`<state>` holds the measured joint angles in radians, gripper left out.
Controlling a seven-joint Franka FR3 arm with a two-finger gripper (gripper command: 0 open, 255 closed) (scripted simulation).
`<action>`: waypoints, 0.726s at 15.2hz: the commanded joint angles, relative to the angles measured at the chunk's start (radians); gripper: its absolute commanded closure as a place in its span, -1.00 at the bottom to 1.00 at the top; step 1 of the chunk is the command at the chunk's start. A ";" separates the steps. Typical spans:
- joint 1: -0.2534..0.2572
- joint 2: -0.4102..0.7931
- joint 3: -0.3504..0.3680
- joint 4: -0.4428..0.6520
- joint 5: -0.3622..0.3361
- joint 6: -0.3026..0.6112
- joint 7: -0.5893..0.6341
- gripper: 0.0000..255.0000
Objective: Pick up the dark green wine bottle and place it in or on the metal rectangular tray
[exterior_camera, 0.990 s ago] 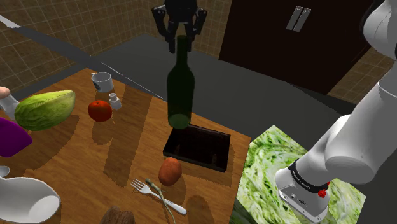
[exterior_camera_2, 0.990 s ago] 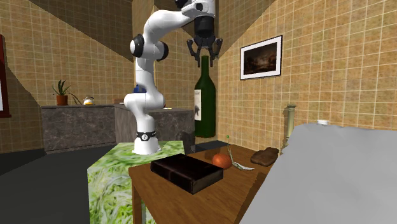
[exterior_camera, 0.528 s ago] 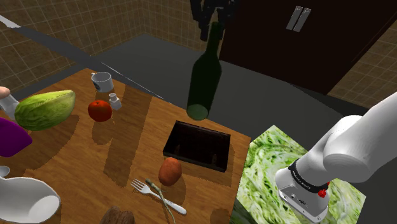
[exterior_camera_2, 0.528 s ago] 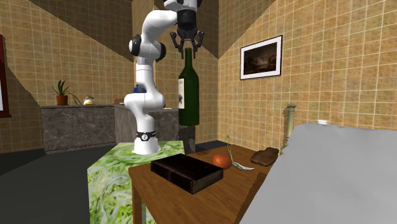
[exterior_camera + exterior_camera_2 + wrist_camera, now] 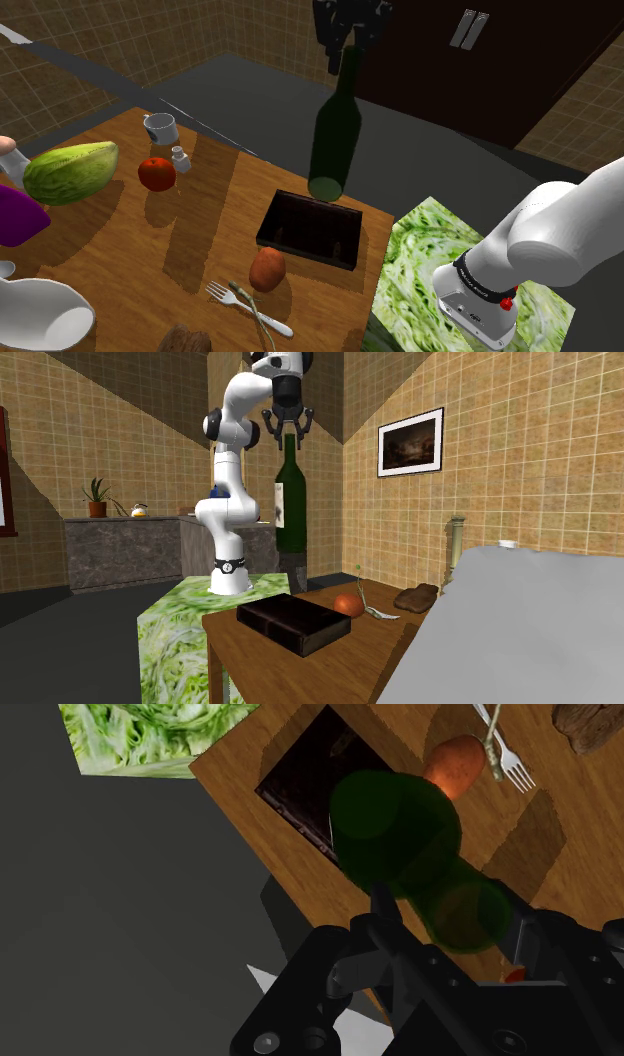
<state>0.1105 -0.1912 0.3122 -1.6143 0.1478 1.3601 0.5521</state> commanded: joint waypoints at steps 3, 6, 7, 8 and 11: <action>0.000 -0.026 -0.002 -0.084 0.006 0.059 -0.012 1.00; 0.001 -0.040 -0.002 -0.139 0.009 0.101 -0.018 1.00; 0.001 -0.044 -0.002 -0.157 0.010 0.114 -0.020 1.00; 0.002 -0.048 -0.002 -0.175 0.011 0.128 -0.022 1.00; 0.003 -0.058 -0.002 -0.226 0.014 0.168 -0.028 1.00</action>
<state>0.1127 -0.2433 0.3108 -1.8200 0.1600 1.5138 0.5266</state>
